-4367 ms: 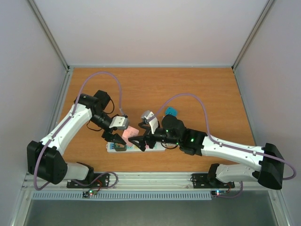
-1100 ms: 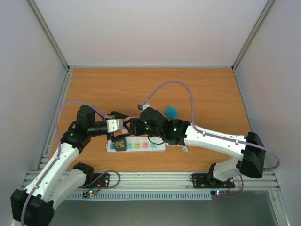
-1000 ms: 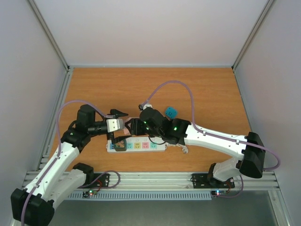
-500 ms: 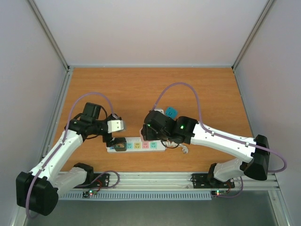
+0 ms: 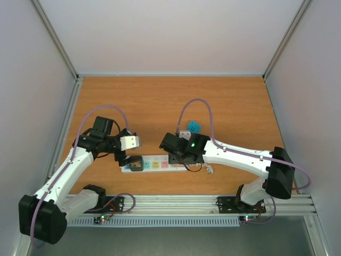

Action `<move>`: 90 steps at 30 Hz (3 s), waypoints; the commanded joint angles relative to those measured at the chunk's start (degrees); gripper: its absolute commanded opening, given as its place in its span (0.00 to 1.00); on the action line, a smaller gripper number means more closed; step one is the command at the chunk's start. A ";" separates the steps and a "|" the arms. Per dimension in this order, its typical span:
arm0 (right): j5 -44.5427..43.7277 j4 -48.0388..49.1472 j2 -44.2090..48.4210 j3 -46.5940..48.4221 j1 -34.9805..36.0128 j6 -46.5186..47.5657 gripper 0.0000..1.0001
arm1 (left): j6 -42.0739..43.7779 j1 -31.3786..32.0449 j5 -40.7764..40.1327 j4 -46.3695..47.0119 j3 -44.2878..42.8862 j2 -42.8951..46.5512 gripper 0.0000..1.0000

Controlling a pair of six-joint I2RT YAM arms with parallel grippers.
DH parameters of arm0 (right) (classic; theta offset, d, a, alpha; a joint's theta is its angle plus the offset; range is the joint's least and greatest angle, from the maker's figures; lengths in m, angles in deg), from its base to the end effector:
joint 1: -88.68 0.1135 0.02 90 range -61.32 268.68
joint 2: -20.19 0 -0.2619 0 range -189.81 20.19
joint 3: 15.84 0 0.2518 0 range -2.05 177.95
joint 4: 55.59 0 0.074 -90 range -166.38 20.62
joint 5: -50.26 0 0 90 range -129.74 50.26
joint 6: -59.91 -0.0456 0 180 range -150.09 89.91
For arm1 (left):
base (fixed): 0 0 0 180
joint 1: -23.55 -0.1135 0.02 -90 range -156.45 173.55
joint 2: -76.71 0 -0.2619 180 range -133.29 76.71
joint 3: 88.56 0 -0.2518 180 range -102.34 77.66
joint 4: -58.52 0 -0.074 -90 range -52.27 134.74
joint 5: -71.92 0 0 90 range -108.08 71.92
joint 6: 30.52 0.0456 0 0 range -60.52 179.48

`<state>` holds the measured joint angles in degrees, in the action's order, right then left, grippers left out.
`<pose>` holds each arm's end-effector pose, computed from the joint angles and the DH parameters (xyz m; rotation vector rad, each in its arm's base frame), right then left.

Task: Insert the plug

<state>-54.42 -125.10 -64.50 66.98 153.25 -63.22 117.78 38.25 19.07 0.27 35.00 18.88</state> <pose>0.1329 0.2526 0.2541 -0.6855 2.6485 0.1058 0.1749 -0.0744 0.2339 1.5873 1.7810 -0.5019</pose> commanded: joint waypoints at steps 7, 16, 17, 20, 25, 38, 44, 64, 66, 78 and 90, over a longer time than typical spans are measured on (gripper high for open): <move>-2.93 2.49 -4.27 -1.26 0.37 -5.35 0.01 | -0.75 -0.45 -1.06 0.66 -0.25 0.41 1.00; -1.91 4.88 -6.52 -1.64 1.14 -5.27 0.01 | -0.54 -0.40 -1.58 1.44 0.60 0.59 1.00; -2.05 4.80 -6.70 -1.62 1.21 -5.45 0.01 | -0.60 -0.42 -1.55 1.42 0.52 0.53 1.00; -2.56 4.70 -7.07 -1.66 1.28 -5.80 0.01 | -0.69 -0.38 -1.47 1.41 0.32 0.52 1.00; -2.88 5.11 -7.57 -2.27 1.34 -5.87 0.01 | -0.74 -0.38 -1.51 1.50 0.47 0.36 1.00; -2.72 6.15 -9.07 -2.63 1.58 -5.68 0.02 | -0.96 -0.40 -1.72 1.82 0.78 0.61 1.00; -2.80 6.16 -10.07 -2.22 1.91 -5.93 0.01 | -0.93 -0.40 -1.82 2.07 1.13 0.95 1.00; -3.76 0.02 -13.07 0.81 3.95 -9.02 0.01 | -0.47 -0.40 -2.54 2.54 1.86 1.48 1.00; -4.24 -1.22 -12.92 1.53 4.06 -9.65 0.01 | -0.47 -0.43 -2.52 2.56 1.91 1.48 1.00; -4.23 -1.34 -13.70 2.51 4.42 -10.29 0.01 | -0.39 -0.37 -2.76 3.00 2.46 1.57 1.00; -4.85 0.35 -15.51 1.78 4.51 -12.94 0.01 | -0.32 -0.38 -2.60 2.94 2.47 1.51 1.00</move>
<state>-59.71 -124.84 -77.42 69.43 157.23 -73.16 117.39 38.25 16.23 1.71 37.14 19.82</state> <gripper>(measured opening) 0.630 0.995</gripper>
